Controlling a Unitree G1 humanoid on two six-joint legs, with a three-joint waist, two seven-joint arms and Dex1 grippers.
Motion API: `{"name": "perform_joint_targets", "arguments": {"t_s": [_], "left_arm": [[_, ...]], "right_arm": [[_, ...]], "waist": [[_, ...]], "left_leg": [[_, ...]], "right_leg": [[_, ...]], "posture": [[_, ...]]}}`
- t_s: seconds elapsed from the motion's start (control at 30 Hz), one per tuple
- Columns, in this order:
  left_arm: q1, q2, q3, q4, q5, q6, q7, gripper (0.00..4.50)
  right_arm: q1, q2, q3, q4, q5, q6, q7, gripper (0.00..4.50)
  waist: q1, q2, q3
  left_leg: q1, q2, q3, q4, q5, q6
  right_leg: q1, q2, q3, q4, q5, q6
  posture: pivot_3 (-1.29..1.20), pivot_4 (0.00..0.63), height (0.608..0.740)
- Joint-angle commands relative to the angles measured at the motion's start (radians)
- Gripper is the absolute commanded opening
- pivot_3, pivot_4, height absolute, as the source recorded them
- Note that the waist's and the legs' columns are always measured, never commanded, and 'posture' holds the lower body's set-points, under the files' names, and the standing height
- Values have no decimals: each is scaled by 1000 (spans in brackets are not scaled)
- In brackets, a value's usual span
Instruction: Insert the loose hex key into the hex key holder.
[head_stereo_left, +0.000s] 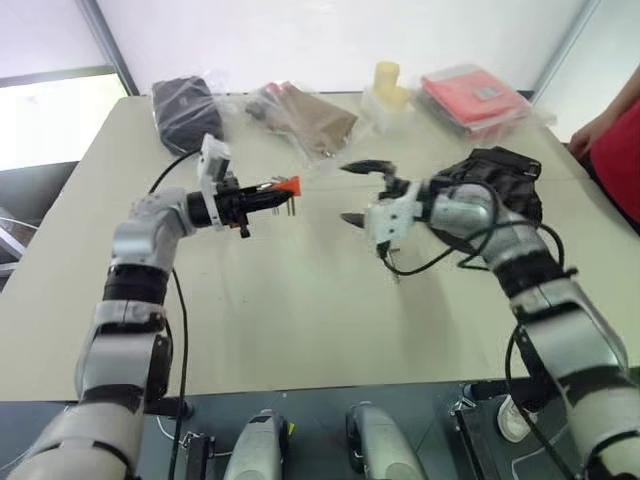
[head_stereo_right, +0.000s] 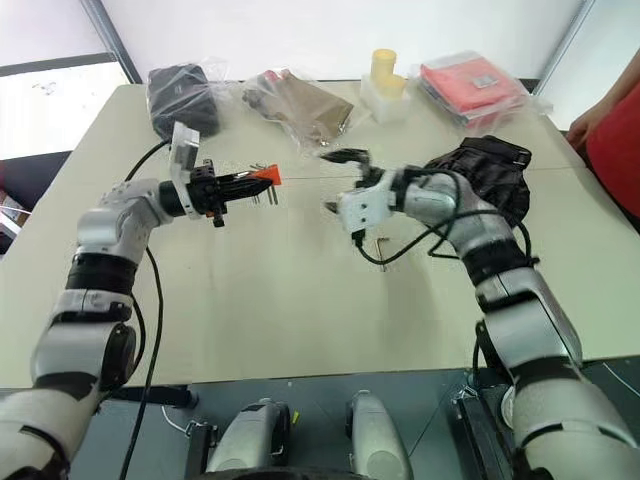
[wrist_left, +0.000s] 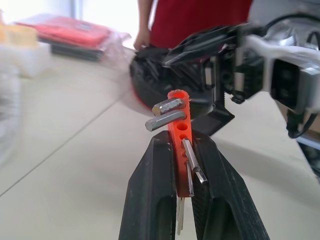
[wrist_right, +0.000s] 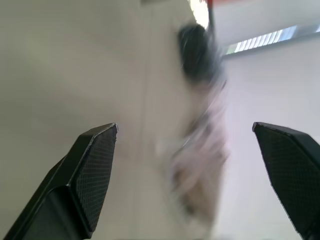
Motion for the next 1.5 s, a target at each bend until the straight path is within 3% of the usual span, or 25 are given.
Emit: {"name": "perform_joint_targets", "arguments": {"t_s": [0.03,0.2,0.3,0.4,0.8,1.3,1.4,1.5], "left_arm": [[61,-17,25,-177,-47,26,70,0],[179,-25,11,-367,-60,65,141,0],[221,-22,1,-431,-64,82,161,0],[237,-25,-3,-454,-69,92,180,0],[266,-42,-14,-466,-74,75,232,0],[288,-58,-11,-451,-70,45,284,0],[295,-68,-10,-458,-70,38,300,0],[298,-71,-8,-454,-67,27,311,0]], "right_arm": [[84,0,-129,-312,251,559,109,4456],[202,12,-274,-722,523,1403,60,4456],[219,41,-341,-848,606,1679,-4,4456],[225,58,-370,-905,643,1821,-57,4456],[290,44,-304,-823,607,1757,-182,4456],[230,145,-204,-553,565,1632,-228,4456],[220,140,-170,-498,543,1609,-224,3557],[229,121,-128,-481,520,1587,-204,1917]], "waist": [[1,0,0],[3,0,0],[9,0,0],[20,1,0],[21,0,0],[16,-1,-1],[15,-2,-2],[16,-2,-2]], "left_leg": [[0,0,0,1,0,0],[0,0,-1,6,-1,1],[0,0,-2,6,-1,2],[0,-2,-2,7,-1,2],[0,-3,-2,8,-2,3],[1,-3,-2,8,-2,3],[4,-3,-2,8,-2,3],[4,-3,-3,8,-2,3]], "right_leg": [[0,-1,0,1,0,0],[0,0,0,3,-1,0],[1,0,-1,3,-1,1],[1,0,-1,3,-1,1],[2,0,-2,2,-2,2],[3,1,-2,2,-2,2],[7,1,-2,0,-2,2],[8,1,-2,0,-2,2]], "posture": [[0,150,740],[0,150,740],[0,150,740],[0,150,740],[0,150,740],[0,150,740],[0,150,740],[0,150,740]]}}
